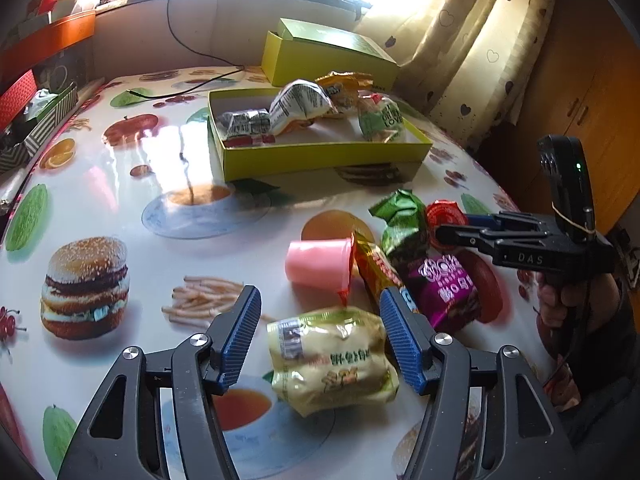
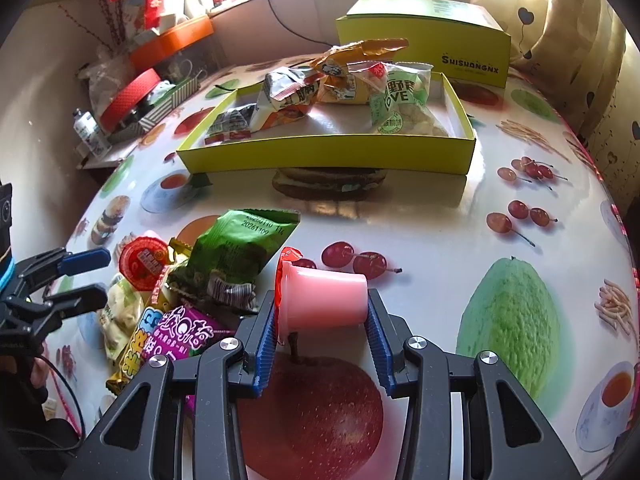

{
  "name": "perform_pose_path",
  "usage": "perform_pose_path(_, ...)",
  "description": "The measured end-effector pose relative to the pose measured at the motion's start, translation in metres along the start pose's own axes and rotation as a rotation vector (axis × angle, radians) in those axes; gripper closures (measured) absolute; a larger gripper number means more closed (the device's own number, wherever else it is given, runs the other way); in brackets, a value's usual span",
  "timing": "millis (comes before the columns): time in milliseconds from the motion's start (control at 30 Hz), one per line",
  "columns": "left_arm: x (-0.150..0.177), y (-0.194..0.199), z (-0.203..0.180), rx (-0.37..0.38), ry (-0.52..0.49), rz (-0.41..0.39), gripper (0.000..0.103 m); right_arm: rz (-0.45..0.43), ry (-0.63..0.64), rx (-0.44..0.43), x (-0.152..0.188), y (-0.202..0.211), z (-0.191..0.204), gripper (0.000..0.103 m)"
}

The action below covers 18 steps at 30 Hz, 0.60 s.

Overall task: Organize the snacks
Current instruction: 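Grasp the pink jelly cup with right gripper while left gripper approaches cream bag, then close left gripper on the cream-coloured snack bag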

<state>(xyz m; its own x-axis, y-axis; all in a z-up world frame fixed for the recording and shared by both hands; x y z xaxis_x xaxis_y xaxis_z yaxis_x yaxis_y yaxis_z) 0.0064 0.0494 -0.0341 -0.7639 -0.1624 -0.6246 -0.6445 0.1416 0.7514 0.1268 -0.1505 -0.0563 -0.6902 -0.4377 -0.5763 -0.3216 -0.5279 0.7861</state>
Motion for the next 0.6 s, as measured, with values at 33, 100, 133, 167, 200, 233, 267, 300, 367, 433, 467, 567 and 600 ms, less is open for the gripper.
perform_pose_path(33, 0.002, 0.001, -0.001, 0.000, -0.007, 0.003, 0.039, 0.000, 0.001, 0.000, 0.000, 0.000, 0.000, 0.063)
perform_pose_path(100, 0.007, 0.001, -0.004, -0.008, -0.028, 0.012, 0.038, 0.000, 0.001, 0.002, 0.001, 0.001, 0.001, 0.063)
perform_pose_path(133, 0.008, 0.001, -0.004, -0.014, -0.034, 0.018, 0.038, 0.000, 0.000, 0.003, 0.002, 0.001, 0.002, 0.063)
perform_pose_path(167, 0.010, 0.001, -0.005, -0.019, -0.037, 0.024, 0.038, 0.001, 0.000, 0.003, 0.004, 0.002, 0.002, 0.063)
perform_pose_path(200, 0.011, 0.001, -0.005, -0.020, -0.037, 0.029, 0.037, 0.001, -0.001, 0.003, 0.005, 0.003, 0.002, 0.063)
perform_pose_path(233, 0.012, 0.001, -0.006, -0.022, -0.033, 0.035, 0.037, 0.002, -0.001, 0.003, 0.006, 0.003, 0.003, 0.063)
perform_pose_path(267, 0.014, 0.001, -0.007, -0.023, -0.028, 0.042, 0.037, 0.002, -0.001, 0.004, 0.007, 0.004, 0.003, 0.063)
perform_pose_path(300, 0.015, 0.001, -0.009, -0.025, -0.027, 0.047, 0.036, 0.003, -0.001, 0.004, 0.007, 0.004, 0.003, 0.063)
perform_pose_path(367, 0.017, 0.000, -0.015, -0.031, -0.041, 0.054, 0.035, 0.003, -0.001, 0.004, 0.008, 0.005, 0.004, 0.063)
perform_pose_path(433, 0.019, -0.002, -0.020, -0.048, -0.060, 0.058, 0.033, 0.004, -0.002, 0.005, 0.009, 0.006, 0.004, 0.062)
perform_pose_path(467, 0.020, -0.002, -0.023, -0.065, -0.073, 0.057, 0.033, 0.003, -0.001, 0.005, 0.008, 0.005, 0.004, 0.062)
perform_pose_path(567, 0.021, -0.005, -0.026, -0.097, -0.082, 0.061, 0.033, 0.003, -0.003, 0.004, 0.007, 0.005, 0.003, 0.062)
perform_pose_path(600, 0.021, -0.006, -0.026, -0.112, -0.085, 0.062, 0.033, 0.003, -0.004, 0.004, 0.008, 0.006, 0.004, 0.062)
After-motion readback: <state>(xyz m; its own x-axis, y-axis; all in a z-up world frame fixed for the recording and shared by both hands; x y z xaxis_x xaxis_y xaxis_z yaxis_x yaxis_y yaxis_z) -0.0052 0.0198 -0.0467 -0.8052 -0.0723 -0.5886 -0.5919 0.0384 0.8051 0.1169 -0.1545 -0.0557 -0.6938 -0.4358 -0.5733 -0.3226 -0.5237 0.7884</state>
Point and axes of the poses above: each gripper's, at about its wrist camera, not at the fingertips, and y roughly against the way its jaws point, z to its left, x to its underside, the point moved 1 cm from there along -y, roughly the way its jaws point, and after that the axes turned 2 degrees about -x, right-handed, at the moved point
